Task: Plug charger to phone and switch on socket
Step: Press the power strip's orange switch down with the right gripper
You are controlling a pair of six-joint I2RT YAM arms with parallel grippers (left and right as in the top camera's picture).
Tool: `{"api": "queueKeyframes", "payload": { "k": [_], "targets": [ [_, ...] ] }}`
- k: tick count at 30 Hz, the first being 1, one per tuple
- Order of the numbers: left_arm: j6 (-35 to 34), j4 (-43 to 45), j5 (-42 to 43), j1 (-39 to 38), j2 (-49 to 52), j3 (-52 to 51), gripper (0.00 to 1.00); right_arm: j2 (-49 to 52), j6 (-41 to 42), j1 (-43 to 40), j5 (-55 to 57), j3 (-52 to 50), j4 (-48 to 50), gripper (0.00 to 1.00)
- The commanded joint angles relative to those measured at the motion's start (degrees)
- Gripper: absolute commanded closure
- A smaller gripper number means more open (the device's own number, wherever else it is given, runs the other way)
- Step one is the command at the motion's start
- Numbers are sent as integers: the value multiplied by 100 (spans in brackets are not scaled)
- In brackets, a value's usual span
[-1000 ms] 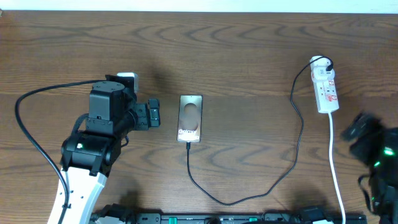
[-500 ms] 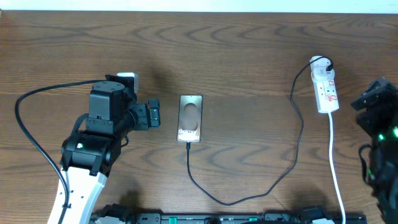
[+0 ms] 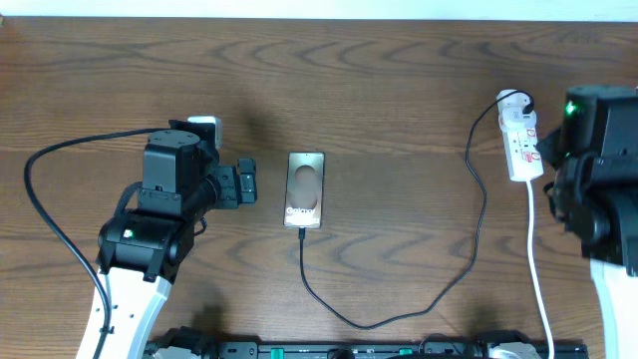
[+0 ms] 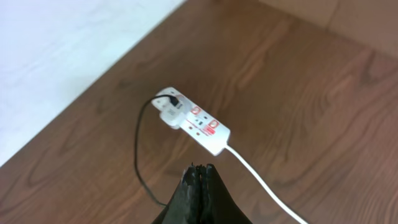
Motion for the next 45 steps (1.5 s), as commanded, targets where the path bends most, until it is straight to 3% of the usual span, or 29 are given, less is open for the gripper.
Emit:
{"api": "queueKeyframes", "payload": {
  "k": [1,11,20,45],
  "targets": [
    [-33,-20,-52,17,11,17,1,286,-28,-562,-852,35,39,99],
    [-33,-20,-52,17,11,15,1,1517,-855,-1832,-2664,35,52,99],
    [-33,-20,-52,17,11,17,1,2245,-1384,-2157,-2809,35,-201,99],
    [-33,-20,-52,17,11,15,2,2404,-411,-2402,-3073,37,103,99]
  ]
}}
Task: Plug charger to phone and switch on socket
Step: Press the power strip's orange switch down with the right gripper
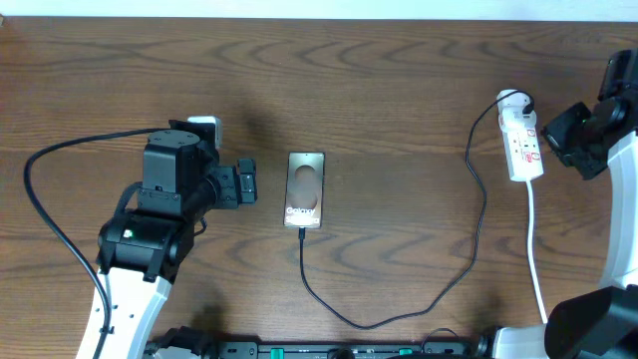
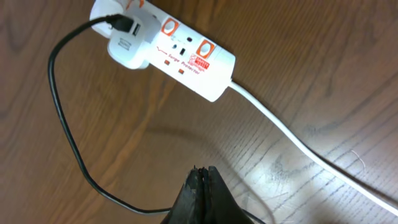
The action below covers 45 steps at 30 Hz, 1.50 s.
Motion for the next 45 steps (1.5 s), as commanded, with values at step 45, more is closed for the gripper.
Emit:
{"api": "queueKeyframes", "payload": {
  "k": [45],
  "targets": [
    [-33,-20,-52,17,11,17,1,4306,133,-717,-1322,2719,61,99]
  ]
}}
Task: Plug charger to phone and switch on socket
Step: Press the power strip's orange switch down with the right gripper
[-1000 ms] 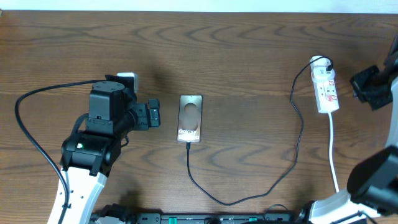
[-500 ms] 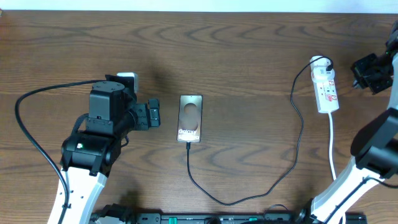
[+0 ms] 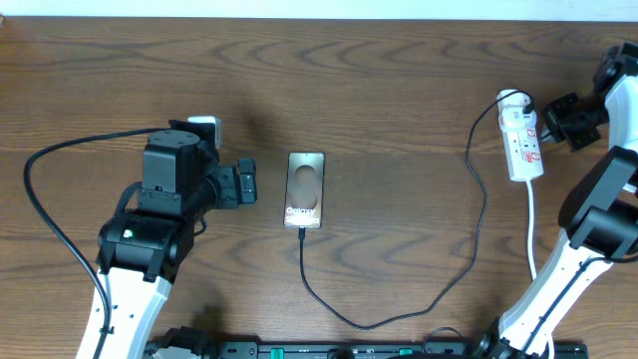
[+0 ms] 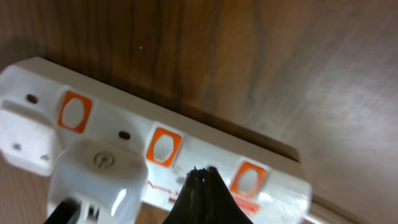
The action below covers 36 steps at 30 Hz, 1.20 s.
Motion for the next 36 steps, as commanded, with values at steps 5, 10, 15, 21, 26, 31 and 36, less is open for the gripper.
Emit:
{"api": "queueKeyframes", "payload": {
  "k": [5,10,15,21,26,31,36],
  "targets": [
    [-31,-20,-52,17,11,17,1,144,7,35,-378,125,208,99],
    [-31,-20,-52,17,11,17,1,146,9,35,-466,125,251,99],
    [-31,-20,-52,17,11,17,2,146,11,42,-796,125,323,99],
    [-31,-20,-52,17,11,17,1,146,11,59,-802,114,461,99],
    [-33,-20,-52,17,11,17,1,149,13,61,-804,87,483,99],
    [-31,-20,-52,17,11,17,1,153,11,61,-946,66,474,99],
    [-31,-20,-52,17,11,15,1,155,11,61,-1019,66,461,99]
  ]
}}
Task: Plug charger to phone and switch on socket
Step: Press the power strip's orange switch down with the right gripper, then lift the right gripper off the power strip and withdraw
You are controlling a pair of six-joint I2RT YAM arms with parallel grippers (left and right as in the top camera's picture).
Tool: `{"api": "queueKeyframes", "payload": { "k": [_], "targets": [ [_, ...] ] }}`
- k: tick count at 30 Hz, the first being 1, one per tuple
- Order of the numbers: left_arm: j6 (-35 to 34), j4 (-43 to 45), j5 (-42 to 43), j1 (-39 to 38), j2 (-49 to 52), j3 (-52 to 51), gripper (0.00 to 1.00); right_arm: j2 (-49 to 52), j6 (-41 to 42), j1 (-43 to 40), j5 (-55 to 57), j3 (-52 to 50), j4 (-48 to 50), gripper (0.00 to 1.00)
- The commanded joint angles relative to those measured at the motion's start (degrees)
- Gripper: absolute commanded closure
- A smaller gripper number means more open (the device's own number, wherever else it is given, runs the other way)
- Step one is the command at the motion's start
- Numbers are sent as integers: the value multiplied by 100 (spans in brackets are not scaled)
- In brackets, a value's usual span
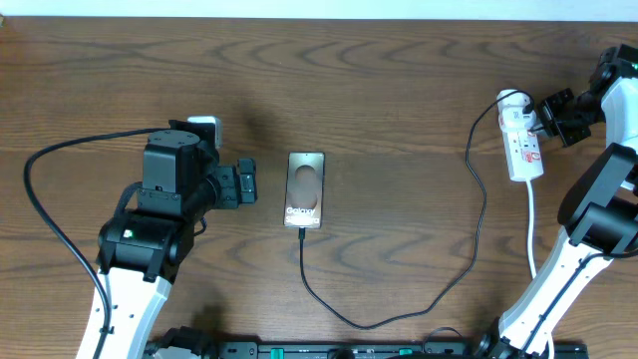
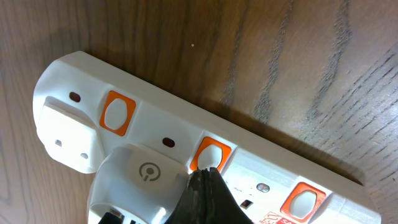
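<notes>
The phone (image 1: 305,187) lies face up at mid-table with the black charger cable (image 1: 469,249) plugged into its near end. The cable runs to the white charger plug (image 2: 140,186) seated in the white power strip (image 1: 519,148) at the far right. The strip carries three orange switches. My right gripper (image 2: 202,173) is shut, its tip resting on the lower edge of the middle orange switch (image 2: 210,155), right beside the plug. In the overhead view the right gripper (image 1: 546,108) meets the strip's right side. My left gripper (image 1: 245,185) waits just left of the phone.
The strip's white mains lead (image 1: 536,249) trails toward the table's near edge at the right. The left arm's black cable (image 1: 40,199) loops over the table's left part. The table's far edge runs just behind the strip.
My right gripper has shifted left against the strip; its shut tip was below the middle orange switch and now touches that switch. The left arm, phone and cable have not moved.
The right arm first stood near the table's right edge, its shut gripper high above the strip. Then it was lower and closer, with the strip ahead. Then the tip was right over the strip's face, and now it rests on the middle switch. The phone stayed plugged throughout.
</notes>
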Motion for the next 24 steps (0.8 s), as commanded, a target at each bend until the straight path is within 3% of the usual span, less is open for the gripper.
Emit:
{"api": "queueKeyframes", "payload": {
  "k": [1,24],
  "targets": [
    [-31,-20,-52,17,11,17,1,35,9,61,-341,66,44,99],
    [-31,-20,-52,17,11,17,2,42,339,415,293,-544,286,99]
  ]
}}
